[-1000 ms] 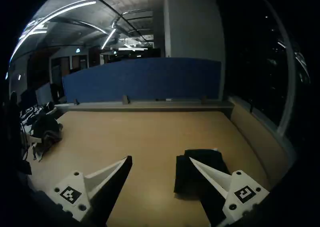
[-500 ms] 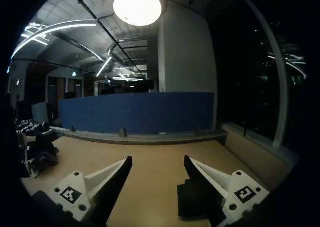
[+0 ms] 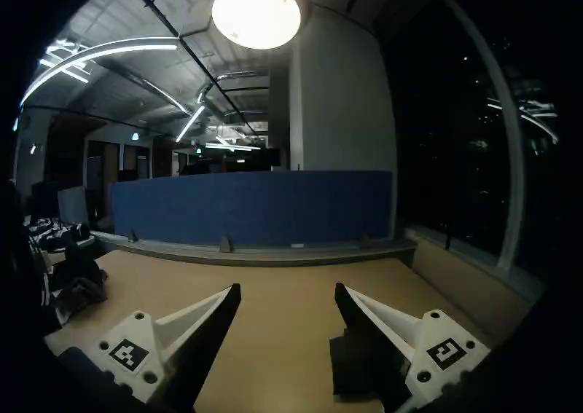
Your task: Fold towel
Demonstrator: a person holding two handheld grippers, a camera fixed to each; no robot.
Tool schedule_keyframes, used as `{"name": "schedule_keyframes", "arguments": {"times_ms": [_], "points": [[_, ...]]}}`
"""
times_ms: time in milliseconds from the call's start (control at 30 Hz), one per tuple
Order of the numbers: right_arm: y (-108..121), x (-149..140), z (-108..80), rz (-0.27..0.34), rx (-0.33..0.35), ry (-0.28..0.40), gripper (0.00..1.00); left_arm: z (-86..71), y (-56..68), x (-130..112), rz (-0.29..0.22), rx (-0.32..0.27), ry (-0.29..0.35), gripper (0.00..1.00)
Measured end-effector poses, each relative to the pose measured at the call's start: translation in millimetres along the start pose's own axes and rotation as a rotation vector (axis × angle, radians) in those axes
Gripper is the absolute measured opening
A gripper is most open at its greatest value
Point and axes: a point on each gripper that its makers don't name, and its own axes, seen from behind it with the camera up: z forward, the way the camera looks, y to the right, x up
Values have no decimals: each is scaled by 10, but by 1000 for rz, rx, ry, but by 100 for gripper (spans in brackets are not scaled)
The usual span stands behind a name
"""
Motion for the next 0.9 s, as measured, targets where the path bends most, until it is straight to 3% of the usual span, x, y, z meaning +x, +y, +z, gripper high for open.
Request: {"name": "schedule_keyframes", "arguments": {"times_ms": [400, 500, 700, 900], "points": [[178, -71, 84, 27, -34, -41, 100, 41, -221, -379, 112, 62, 57, 92], [206, -48, 112, 31, -52, -47, 100, 72, -221, -455, 136, 69, 72, 92], [99, -82, 163, 18, -63, -56, 100, 192, -230, -634, 142, 51, 96, 92], [-22, -148, 200, 2, -56, -55, 100, 296, -332, -701, 154, 57, 134, 92]]}}
